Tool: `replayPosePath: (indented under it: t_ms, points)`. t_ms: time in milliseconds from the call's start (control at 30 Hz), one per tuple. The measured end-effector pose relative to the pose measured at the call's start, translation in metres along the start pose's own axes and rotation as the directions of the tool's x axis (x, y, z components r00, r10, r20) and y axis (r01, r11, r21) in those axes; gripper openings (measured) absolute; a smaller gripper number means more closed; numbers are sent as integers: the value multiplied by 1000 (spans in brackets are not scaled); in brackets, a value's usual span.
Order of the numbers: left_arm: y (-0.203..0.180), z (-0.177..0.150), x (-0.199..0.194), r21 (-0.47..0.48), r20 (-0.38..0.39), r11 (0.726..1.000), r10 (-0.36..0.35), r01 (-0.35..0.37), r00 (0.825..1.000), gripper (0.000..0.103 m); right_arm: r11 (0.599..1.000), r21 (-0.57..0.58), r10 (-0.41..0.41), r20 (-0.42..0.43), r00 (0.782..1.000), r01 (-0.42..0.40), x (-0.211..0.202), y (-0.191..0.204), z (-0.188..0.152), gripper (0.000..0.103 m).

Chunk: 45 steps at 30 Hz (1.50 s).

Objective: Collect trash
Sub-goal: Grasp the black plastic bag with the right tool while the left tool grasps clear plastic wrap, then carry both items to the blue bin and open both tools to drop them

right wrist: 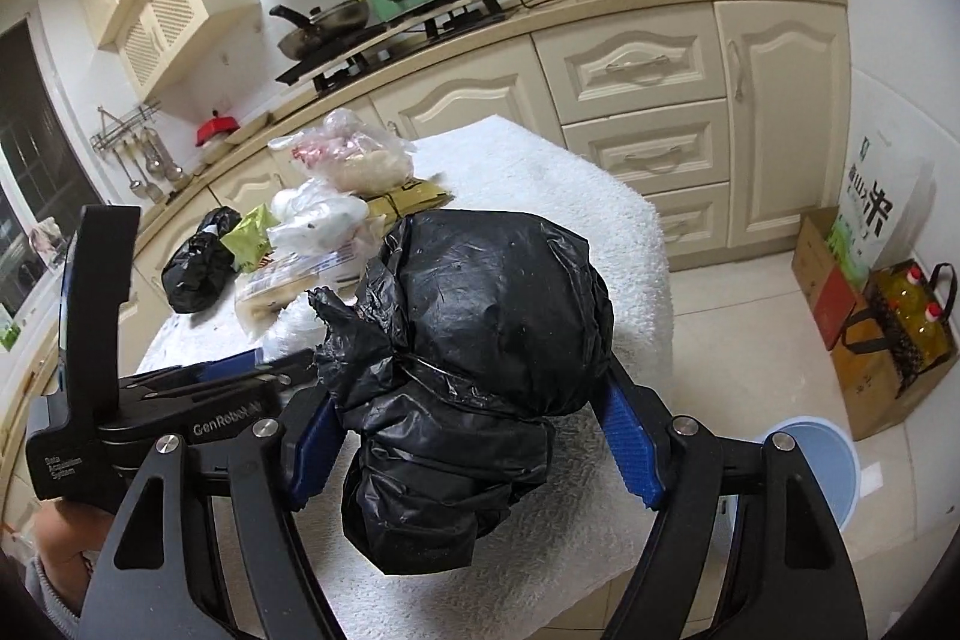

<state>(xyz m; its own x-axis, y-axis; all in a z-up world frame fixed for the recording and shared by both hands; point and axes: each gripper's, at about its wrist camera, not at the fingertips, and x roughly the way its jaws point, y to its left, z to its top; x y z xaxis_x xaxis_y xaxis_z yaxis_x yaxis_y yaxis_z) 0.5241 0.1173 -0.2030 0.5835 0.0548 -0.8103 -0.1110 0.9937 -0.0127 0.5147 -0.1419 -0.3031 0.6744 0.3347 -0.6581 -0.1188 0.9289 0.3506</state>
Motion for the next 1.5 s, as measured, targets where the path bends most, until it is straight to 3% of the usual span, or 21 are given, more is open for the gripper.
replayPosePath:
  t_ms: [200, 400, 567, 700, 800, 967, 1067, 1267, 1300, 1333, 1367, 1433, 1500]
  points:
    - [0, 2, -13, -4, 82, 1000, -12, 12, 997, 16, 999, 3, 34, 20, 999, -34, -9, -2, -2, 77]
    - [-30, -9, -34, 47, 149, 998, -57, 50, 987, 16, 999, 41, 14, 82, 997, -17, -37, -24, -3, 77]
    - [-105, -20, -42, 171, 133, 971, -189, 166, 973, 16, 989, 118, -108, 135, 985, 92, -76, -80, -9, 77]
    - [-166, -21, -31, 257, 93, 937, -268, 237, 959, 16, 952, 188, -265, 114, 958, 241, -100, -141, -24, 77]
    - [-209, -18, -1, 320, 38, 910, -289, 262, 957, 16, 904, 229, -382, 56, 922, 361, -107, -189, -40, 77]
    - [-280, -21, 66, 423, -68, 864, -269, 271, 961, 16, 839, 273, -482, -29, 876, 471, -101, -249, -66, 77]
    - [-307, -23, 97, 459, -122, 839, -267, 293, 956, 16, 819, 295, -495, -70, 866, 492, -90, -274, -78, 77]
    - [-352, -10, 168, 496, -186, 814, -240, 302, 953, 19, 806, 312, -490, -123, 863, 502, -68, -309, -91, 77]
    - [-365, -4, 178, 497, -196, 812, -239, 306, 951, 21, 805, 312, -488, -136, 862, 504, -62, -314, -94, 77]
    - [-368, -3, 190, 499, -205, 811, -231, 305, 951, 30, 804, 313, -486, -141, 862, 505, -58, -317, -96, 77]
    - [-384, 1, 198, 501, -207, 813, -220, 297, 953, 48, 804, 314, -484, -146, 863, 505, -55, -321, -98, 77]
    - [-390, 6, 210, 487, -198, 824, -216, 287, 956, 74, 801, 320, -479, -164, 863, 506, -44, -326, -101, 77]
    - [-397, 6, 217, 475, -179, 834, -223, 282, 958, 77, 800, 328, -471, -174, 865, 502, -38, -331, -106, 77]
